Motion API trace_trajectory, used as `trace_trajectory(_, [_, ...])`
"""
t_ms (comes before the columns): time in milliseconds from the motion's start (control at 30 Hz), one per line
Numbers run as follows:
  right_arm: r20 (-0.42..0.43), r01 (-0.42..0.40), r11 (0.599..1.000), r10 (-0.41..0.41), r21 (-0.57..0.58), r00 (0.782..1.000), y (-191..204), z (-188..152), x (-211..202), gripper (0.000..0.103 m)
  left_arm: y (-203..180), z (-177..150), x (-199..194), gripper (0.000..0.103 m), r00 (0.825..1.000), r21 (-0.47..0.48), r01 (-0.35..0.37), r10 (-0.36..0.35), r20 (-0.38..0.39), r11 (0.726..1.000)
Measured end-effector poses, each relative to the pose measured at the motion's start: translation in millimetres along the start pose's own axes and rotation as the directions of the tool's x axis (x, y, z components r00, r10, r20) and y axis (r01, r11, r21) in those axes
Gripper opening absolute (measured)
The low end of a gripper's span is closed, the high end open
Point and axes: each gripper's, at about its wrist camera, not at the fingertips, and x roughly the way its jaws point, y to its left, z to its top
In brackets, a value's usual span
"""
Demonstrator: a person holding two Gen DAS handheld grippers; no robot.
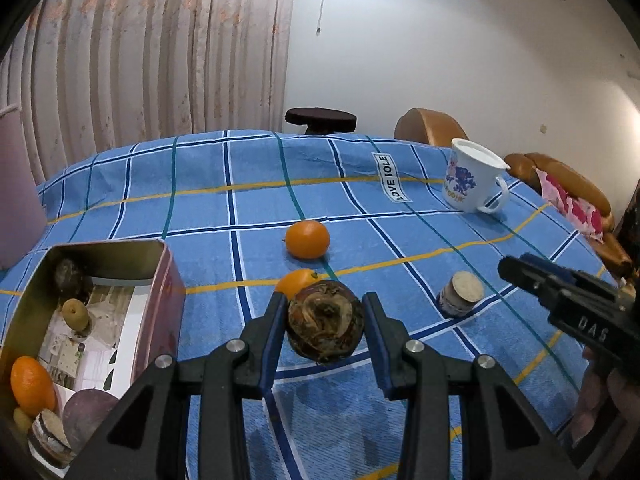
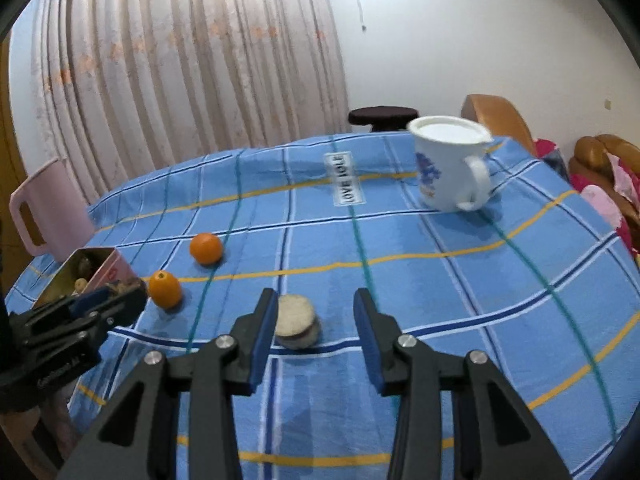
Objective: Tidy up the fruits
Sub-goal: 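Lift both held items and carry them toward the tin box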
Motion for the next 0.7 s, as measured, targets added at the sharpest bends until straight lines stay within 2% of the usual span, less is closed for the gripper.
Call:
trace_trajectory(200, [-0.094, -0.024, 0.997, 0.017, -0.079, 0.995, 19.9, -2.6, 25.4, 0.043, -3.4, -0.8, -4.3, 0.04, 1.0, 0.015, -0.006, 0.005, 0.025, 1.0])
trace_trajectory(333, [-0.141, -0.012, 0.992, -0.006, -0.129, 0.99, 30.5, 0.1, 40.0, 0.043, -3.3, -0.7, -4.4, 0.04, 1.0, 0.011, -0.003, 0.003, 0.028, 1.0])
trace_trajectory(400, [-0.175, 0.017, 0.989, -0.043, -0.149, 0.984, 32.3, -0.8, 49.7, 0.039, -3.1, -0.7, -5.1, 0.04, 0.999, 0.008, -0.002, 0.002, 0.033, 1.0])
trace_trajectory(500, [-0.159, 0.003, 0.988, -0.028, -0.156, 0.987, 32.4, -1.9, 44.9, 0.036, -1.8, -1.4, -8.9, 0.04, 0.999, 0.001, -0.004, 0.004, 0.052, 1.0])
trace_trajectory(567, [-0.117, 0.01, 0.987, -0.03, -0.161, 0.993, 34.0, -1.8, 35.7, 0.036, -1.8, -1.9, -12.0, 0.04, 0.998, 0.003, -0.007, 0.007, 0.069, 1.0])
trace_trajectory(700, [-0.065, -0.025, 0.985, 0.014, -0.172, 0.998, 40.3, -4.1, 21.1, 0.036, -4.7, -2.5, -17.6, 0.04, 0.995, 0.016, -0.022, 0.021, 0.097, 1.0])
